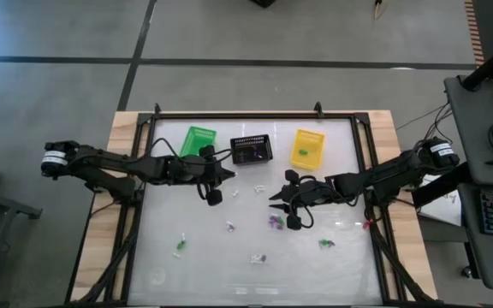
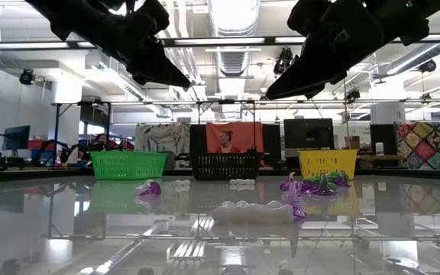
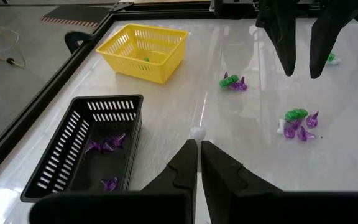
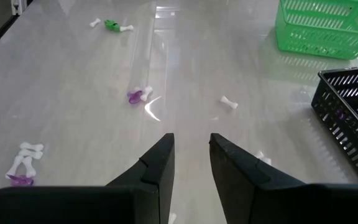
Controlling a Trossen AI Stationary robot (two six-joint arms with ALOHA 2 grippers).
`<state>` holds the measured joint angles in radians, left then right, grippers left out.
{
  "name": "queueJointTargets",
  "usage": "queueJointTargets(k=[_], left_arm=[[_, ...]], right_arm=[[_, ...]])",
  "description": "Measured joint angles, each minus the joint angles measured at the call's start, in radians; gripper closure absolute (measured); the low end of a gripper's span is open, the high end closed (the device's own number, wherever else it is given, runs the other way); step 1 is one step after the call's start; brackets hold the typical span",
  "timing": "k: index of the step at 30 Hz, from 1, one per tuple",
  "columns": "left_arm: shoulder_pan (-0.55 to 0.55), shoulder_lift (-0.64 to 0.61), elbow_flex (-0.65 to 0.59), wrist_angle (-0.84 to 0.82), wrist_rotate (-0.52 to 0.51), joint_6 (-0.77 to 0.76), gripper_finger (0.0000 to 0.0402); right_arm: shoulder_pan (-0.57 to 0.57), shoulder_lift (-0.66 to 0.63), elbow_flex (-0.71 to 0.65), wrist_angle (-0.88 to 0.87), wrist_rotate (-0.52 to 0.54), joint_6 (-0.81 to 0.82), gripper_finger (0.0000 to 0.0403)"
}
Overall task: Sort Halloween decoration
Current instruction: Put the white bone toy into the green basket
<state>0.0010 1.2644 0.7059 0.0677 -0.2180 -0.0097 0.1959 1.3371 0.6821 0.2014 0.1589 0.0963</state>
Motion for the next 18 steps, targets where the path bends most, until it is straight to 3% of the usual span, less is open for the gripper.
queueJointTargets(k=[12,18], left_arm=[[0.000,0.000,0.000,-0.005,0.000,-0.004,0.0401],[0.002,-0.049,0.013,-0.126,-0.045,-0.005,0.0401]], right_arm=[[0.000,0.000,0.001,0.060,0.000,-0.049,0.0307],[0.000,0.000,0.001,0.061,0.000,-0.045,0.0307]])
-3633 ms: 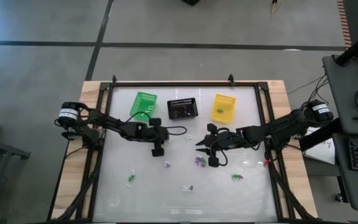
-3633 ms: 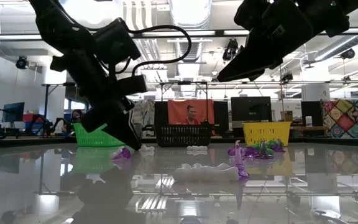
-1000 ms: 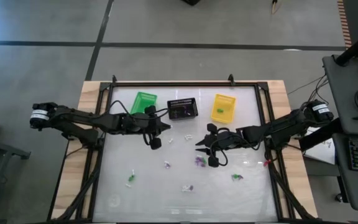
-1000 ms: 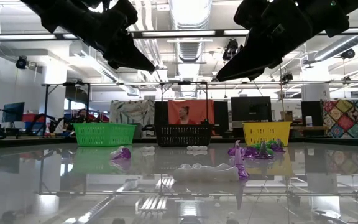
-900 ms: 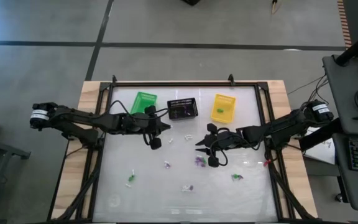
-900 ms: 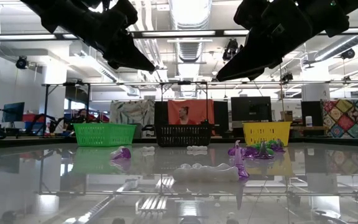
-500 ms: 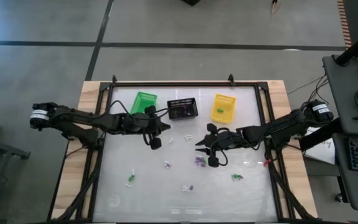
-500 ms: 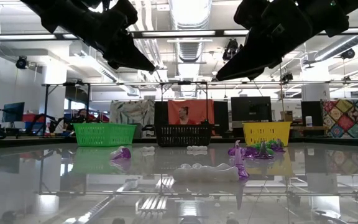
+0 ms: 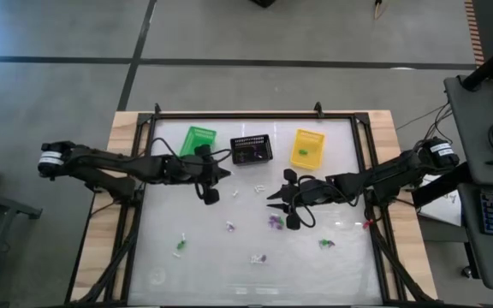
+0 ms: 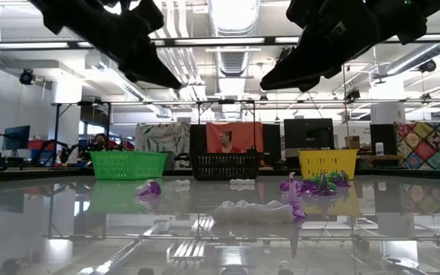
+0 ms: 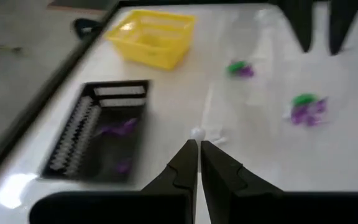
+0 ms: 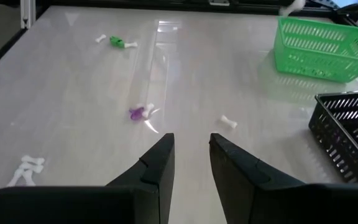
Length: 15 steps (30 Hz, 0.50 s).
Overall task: Sort Halloween decoration
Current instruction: Put the white bone toy into the green basket
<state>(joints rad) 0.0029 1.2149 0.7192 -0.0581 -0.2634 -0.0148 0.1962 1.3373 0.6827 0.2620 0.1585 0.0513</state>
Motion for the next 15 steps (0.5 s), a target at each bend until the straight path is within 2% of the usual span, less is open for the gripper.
queueJointTargets(k=[9,12,15], left_arm=[[0.021,-0.145,0.065,-0.353,-0.211,0.044,0.0401],[0.067,-0.171,0.074,-0.461,-0.270,0.049,0.0401],[0.140,-0.176,0.062,-0.481,-0.270,0.041,0.0401]], right_arm=[[0.000,0.000,0.000,0.005,0.000,0.002,0.0307],[0.000,0.000,0.000,0.005,0.000,0.020,0.0307],[0.000,0.000,0.000,0.005,0.016,0.039,0.0307]])
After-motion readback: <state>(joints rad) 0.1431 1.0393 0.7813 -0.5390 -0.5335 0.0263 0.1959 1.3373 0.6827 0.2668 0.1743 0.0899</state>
